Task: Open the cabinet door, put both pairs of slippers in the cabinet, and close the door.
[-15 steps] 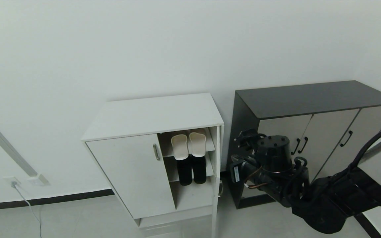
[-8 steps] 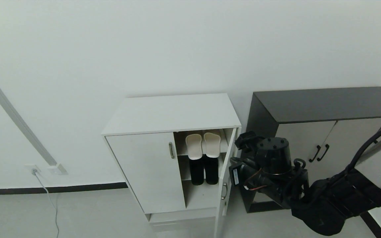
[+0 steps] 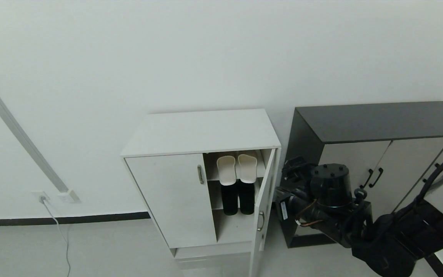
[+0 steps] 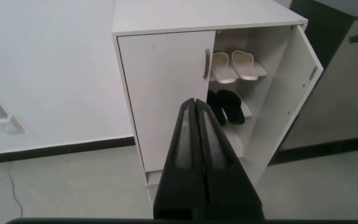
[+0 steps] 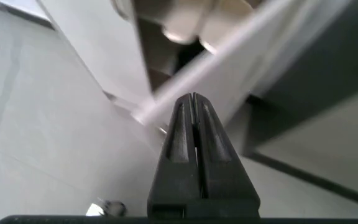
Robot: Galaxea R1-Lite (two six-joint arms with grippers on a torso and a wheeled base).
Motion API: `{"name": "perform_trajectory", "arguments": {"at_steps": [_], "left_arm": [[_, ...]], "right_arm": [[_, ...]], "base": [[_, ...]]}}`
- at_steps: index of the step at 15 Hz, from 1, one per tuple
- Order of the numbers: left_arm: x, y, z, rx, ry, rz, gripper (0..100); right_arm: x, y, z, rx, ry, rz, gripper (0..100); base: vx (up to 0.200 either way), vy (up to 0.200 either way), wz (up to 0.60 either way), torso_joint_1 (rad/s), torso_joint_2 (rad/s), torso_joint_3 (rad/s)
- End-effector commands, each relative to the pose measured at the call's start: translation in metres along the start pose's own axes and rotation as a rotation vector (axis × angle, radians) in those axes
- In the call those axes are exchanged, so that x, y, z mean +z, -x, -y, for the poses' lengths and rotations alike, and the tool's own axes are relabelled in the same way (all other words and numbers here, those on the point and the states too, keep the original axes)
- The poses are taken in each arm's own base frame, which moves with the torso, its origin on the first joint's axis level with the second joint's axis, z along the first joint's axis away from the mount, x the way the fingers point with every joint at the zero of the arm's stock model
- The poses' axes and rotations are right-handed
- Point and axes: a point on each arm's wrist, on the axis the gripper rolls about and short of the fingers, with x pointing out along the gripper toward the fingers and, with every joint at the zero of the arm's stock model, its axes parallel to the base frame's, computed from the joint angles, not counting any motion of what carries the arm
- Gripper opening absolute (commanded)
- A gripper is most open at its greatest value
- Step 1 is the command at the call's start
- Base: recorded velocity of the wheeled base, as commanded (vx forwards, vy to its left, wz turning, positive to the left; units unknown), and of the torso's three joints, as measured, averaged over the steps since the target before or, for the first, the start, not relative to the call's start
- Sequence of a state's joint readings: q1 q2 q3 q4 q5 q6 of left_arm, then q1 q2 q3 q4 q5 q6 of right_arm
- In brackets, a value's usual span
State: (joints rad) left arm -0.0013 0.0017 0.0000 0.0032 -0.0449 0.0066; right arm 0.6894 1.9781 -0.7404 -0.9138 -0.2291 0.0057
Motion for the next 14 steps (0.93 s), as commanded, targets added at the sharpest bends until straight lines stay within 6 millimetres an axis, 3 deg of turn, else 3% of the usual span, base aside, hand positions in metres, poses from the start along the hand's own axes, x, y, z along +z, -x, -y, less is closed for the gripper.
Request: {"name": "perform_trajectory", "arguments": {"at_steps": [1, 4, 6, 14], "left_arm": [[0.000, 0.000, 0.000, -0.001, -0.001, 0.000, 0], [0.000, 0.000, 0.000, 0.000, -0.001, -0.001, 0], [0.000, 0.000, 0.000, -0.001, 0.000, 0.000, 0], [0.000, 0.000, 0.000, 0.000, 0.000, 0.000, 0]], "right_arm": [[-0.014, 0.012, 0.011, -0.023, 0.014, -0.056, 0], [-0.030, 0.014, 0.014, -0.024, 0.016, -0.111, 0], [-0.040, 0.003, 0.011, -0.022, 0.017, -0.119, 0], [-0.054, -0.068, -0.006, 0.046, 0.009, -0.083, 0]], "base": [[0.000, 0.000, 0.00, 0.000, 0.00, 0.000], [0.000, 0.000, 0.00, 0.000, 0.00, 0.000], [0.000, 0.000, 0.00, 0.000, 0.00, 0.000], [0.000, 0.000, 0.00, 0.000, 0.00, 0.000]]}}
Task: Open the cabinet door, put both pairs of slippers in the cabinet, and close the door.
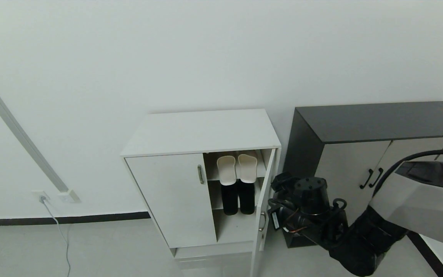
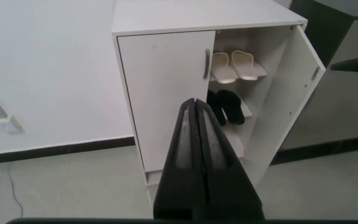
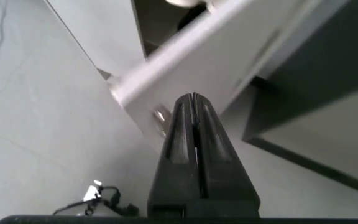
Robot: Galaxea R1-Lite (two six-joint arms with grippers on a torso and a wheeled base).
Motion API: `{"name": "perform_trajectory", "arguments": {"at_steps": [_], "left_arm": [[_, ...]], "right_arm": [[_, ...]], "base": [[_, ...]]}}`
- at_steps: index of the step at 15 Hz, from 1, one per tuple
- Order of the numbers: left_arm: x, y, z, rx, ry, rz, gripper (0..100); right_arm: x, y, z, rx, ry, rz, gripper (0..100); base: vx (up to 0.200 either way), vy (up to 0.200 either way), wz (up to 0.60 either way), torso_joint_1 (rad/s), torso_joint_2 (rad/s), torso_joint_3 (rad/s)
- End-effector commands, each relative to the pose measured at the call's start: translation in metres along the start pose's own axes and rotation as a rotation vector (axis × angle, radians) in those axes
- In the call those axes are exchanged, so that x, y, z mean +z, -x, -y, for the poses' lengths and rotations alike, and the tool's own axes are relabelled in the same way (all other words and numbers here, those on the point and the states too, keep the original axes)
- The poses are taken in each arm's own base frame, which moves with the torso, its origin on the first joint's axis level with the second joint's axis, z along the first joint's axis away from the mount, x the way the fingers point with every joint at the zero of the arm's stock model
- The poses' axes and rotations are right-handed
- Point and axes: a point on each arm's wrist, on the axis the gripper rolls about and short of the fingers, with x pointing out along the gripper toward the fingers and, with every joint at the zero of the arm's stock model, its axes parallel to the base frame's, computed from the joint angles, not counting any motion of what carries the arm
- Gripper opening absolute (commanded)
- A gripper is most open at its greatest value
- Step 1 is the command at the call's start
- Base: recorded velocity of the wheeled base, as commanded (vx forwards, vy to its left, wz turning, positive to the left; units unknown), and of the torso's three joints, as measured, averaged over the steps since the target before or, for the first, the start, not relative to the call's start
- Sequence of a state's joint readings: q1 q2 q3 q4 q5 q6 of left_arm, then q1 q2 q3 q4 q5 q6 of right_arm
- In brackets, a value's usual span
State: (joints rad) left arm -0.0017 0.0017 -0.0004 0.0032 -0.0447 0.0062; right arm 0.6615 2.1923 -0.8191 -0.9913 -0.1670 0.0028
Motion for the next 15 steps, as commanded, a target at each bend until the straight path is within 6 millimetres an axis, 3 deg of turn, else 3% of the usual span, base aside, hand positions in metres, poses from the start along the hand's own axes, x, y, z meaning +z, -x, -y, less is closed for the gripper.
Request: {"name": "perform_trajectory", "arguments": {"at_steps": [1, 3, 7, 11, 15], "left_arm": [[0.000, 0.000, 0.000, 0.000, 0.000, 0.000, 0], [0.000, 0.000, 0.000, 0.000, 0.000, -0.002, 0], [0.000, 0.000, 0.000, 0.000, 0.002, -0.002, 0], [0.000, 0.000, 0.000, 0.000, 0.000, -0.002, 0], [0.000, 0.000, 0.000, 0.000, 0.000, -0.002, 0]], "right_arm": [[-0.011, -0.030, -0.006, 0.015, 0.001, -0.008, 0], [-0.005, -0.047, -0.009, 0.018, -0.008, 0.039, 0], [0.012, -0.046, -0.009, 0.054, -0.081, 0.098, 0], [-0.002, 0.004, -0.007, 0.138, -0.085, 0.114, 0], [-0.018, 0.030, -0.007, 0.151, -0.073, 0.101, 0]], "base": [[0.000, 0.000, 0.00, 0.000, 0.00, 0.000], [0.000, 0.000, 0.00, 0.000, 0.00, 0.000], [0.000, 0.000, 0.00, 0.000, 0.00, 0.000], [0.000, 0.000, 0.00, 0.000, 0.00, 0.000], [0.050, 0.000, 0.00, 0.001, 0.00, 0.001]]}}
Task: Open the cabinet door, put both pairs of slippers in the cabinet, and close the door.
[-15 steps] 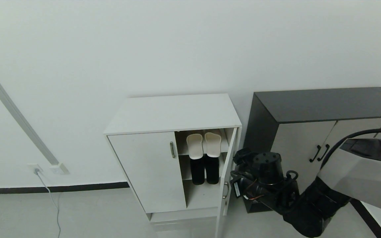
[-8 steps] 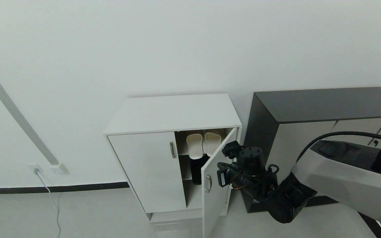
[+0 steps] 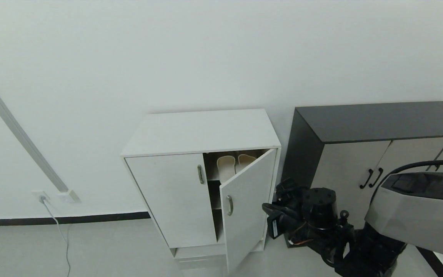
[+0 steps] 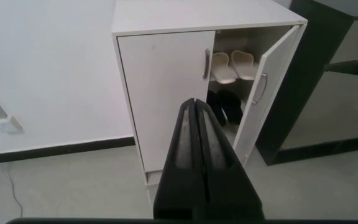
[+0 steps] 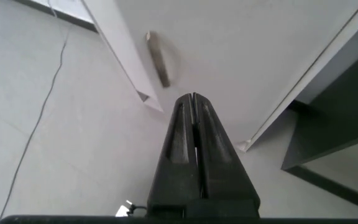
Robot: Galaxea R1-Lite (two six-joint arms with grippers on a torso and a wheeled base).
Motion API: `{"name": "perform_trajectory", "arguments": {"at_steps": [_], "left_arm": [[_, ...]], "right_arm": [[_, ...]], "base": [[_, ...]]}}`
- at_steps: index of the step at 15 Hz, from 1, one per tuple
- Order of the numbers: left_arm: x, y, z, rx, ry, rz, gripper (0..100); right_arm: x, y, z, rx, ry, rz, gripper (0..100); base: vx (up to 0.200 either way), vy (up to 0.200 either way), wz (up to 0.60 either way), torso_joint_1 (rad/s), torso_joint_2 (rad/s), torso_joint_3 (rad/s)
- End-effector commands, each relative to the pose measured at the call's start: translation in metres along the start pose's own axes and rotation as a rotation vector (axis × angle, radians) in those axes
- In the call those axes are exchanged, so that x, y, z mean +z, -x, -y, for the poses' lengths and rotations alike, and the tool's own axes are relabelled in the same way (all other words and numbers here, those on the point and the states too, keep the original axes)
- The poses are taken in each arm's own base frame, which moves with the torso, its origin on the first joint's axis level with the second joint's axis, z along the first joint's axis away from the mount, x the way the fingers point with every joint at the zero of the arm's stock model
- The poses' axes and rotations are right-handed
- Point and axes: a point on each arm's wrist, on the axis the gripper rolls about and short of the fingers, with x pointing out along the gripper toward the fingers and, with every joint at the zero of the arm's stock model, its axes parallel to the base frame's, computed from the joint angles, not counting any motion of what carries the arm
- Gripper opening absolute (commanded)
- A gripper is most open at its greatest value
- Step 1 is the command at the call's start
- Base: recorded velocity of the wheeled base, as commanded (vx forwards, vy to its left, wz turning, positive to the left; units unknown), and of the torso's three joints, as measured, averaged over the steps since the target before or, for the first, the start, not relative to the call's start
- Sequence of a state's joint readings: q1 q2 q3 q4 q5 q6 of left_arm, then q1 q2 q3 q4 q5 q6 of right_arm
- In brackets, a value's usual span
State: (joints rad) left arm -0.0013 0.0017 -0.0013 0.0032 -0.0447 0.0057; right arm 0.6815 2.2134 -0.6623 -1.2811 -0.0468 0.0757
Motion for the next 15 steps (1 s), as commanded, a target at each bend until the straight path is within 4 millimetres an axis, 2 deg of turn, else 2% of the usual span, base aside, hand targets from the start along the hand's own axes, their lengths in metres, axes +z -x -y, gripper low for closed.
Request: {"name": "perform_trajectory", "arguments": {"at_steps": [1, 6, 8, 11, 15], "left_arm": [[0.000, 0.000, 0.000, 0.000, 0.000, -0.001, 0], [0.000, 0.000, 0.000, 0.000, 0.000, -0.003, 0], [0.000, 0.000, 0.000, 0.000, 0.000, -0.001, 0], [0.000, 0.000, 0.000, 0.000, 0.001, -0.003, 0], [0.000, 0.000, 0.000, 0.000, 0.001, -0.003, 0]], "right_arm": [[-0.003, 0.017, -0.006, 0.021, 0.008, -0.006, 0], [-0.010, 0.017, -0.014, 0.042, 0.014, -0.032, 0], [-0.016, 0.012, -0.014, 0.040, 0.015, -0.044, 0], [-0.027, -0.010, -0.008, 0.022, 0.009, -0.049, 0], [-0.028, -0.028, -0.004, 0.010, 0.004, -0.027, 0]], "base": [[0.200, 0.000, 0.00, -0.002, 0.00, 0.002], [0.200, 0.000, 0.00, -0.003, 0.00, 0.004], [0.000, 0.000, 0.00, 0.000, 0.00, 0.000], [0.000, 0.000, 0.00, 0.000, 0.00, 0.000], [0.000, 0.000, 0.00, 0.000, 0.00, 0.000]]}}
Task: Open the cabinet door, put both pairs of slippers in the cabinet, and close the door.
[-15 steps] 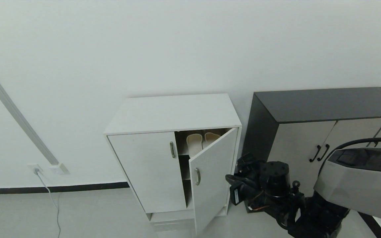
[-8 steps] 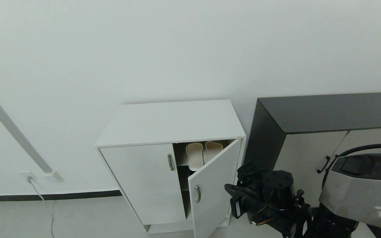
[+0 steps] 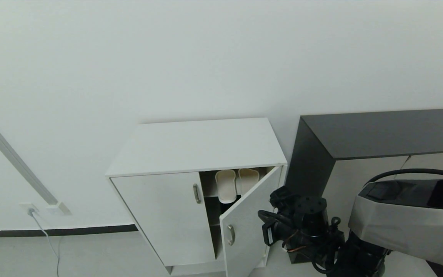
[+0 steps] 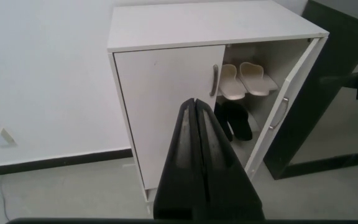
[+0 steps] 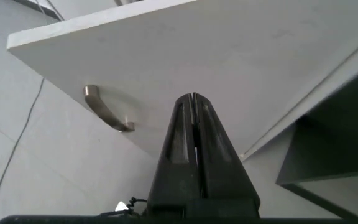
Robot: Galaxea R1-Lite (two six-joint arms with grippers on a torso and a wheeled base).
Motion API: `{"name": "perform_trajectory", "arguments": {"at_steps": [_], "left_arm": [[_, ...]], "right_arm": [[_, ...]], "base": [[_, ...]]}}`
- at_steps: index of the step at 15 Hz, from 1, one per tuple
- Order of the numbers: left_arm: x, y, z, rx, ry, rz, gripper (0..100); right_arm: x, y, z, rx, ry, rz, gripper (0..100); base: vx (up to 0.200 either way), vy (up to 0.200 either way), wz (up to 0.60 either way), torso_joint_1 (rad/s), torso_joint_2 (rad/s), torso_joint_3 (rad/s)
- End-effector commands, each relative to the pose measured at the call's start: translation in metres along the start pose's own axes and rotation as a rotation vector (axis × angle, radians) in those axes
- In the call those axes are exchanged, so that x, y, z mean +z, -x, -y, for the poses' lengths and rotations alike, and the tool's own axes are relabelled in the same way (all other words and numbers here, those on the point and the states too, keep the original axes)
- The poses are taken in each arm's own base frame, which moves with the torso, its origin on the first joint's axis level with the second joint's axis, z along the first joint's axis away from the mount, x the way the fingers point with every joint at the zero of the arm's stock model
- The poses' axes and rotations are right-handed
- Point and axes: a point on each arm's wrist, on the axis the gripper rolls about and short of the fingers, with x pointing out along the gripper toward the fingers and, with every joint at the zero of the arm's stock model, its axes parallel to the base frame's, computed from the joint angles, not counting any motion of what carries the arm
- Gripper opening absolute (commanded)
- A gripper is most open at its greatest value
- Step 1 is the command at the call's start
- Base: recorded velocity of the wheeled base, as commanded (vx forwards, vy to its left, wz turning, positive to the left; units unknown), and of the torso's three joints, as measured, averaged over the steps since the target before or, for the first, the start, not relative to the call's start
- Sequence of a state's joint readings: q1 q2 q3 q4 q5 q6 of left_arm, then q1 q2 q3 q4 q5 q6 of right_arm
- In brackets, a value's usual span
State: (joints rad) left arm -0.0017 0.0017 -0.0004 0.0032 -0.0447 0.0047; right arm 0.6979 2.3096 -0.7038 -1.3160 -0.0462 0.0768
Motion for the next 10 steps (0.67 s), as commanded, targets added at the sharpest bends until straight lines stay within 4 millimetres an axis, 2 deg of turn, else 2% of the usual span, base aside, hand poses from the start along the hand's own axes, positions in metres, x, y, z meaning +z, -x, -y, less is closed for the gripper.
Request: {"name": "perform_trajectory", "arguments": {"at_steps": [1, 10], "left_arm": [[0.000, 0.000, 0.000, 0.000, 0.000, 0.000, 0], [0.000, 0.000, 0.000, 0.000, 0.000, -0.002, 0]], "right_arm": [[-0.006, -0.013, 0.002, -0.004, -0.001, -0.001, 0], [0.015, -0.042, 0.009, -0.034, -0.007, -0.023, 0]], "base": [[0.000, 0.000, 0.00, 0.000, 0.00, 0.000], [0.000, 0.000, 0.00, 0.000, 0.00, 0.000]]}}
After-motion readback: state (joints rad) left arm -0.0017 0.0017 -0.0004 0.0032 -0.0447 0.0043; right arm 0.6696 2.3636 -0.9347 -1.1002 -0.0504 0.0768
